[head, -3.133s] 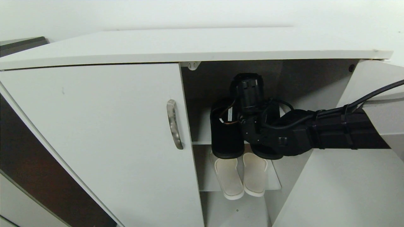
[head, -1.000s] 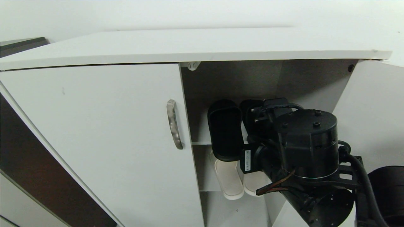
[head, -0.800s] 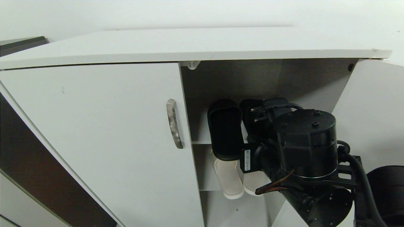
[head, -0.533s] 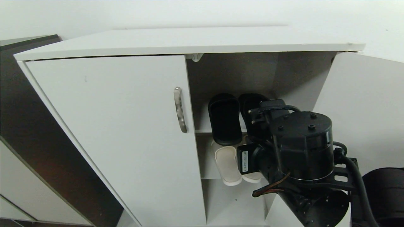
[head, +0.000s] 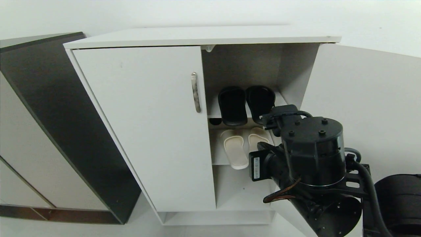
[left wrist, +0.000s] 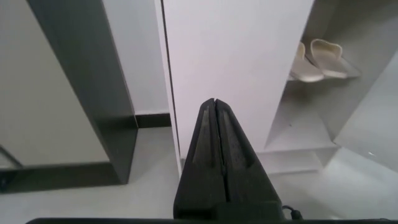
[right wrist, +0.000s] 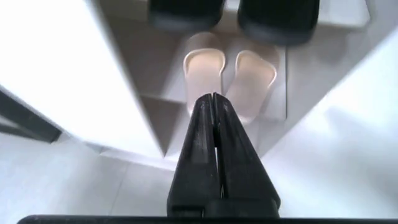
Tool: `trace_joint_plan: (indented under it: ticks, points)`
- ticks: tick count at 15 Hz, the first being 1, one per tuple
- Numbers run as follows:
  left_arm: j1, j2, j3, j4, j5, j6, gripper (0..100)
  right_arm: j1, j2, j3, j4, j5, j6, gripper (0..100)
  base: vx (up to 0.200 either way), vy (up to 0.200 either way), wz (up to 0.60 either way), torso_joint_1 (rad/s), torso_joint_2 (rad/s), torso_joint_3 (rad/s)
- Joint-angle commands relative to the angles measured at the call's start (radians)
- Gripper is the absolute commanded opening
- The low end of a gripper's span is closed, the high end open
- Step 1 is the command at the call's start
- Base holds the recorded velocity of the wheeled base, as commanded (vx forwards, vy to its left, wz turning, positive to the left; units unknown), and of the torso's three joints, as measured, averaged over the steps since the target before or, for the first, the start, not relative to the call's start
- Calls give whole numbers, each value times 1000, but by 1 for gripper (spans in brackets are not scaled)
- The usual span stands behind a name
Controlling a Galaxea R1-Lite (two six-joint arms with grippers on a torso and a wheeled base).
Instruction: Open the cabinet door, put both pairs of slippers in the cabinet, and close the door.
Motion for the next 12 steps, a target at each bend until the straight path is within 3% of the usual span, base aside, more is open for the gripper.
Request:
trace_joint_plan:
  ticks: [1,10,12]
  points:
    - [0,1,0,-1,0,0,0,0,2,0,-1,0,0,0,-200,0,0,-2,2,7]
    - [0,1,0,-1,0,0,0,-31,-7,18,-1,1,-6,0,-200,0,0,1,0,2]
    - [0,1,0,-1,0,0,0,-31,-7,21,-1,1,-6,0,0,0,0,0,0,0]
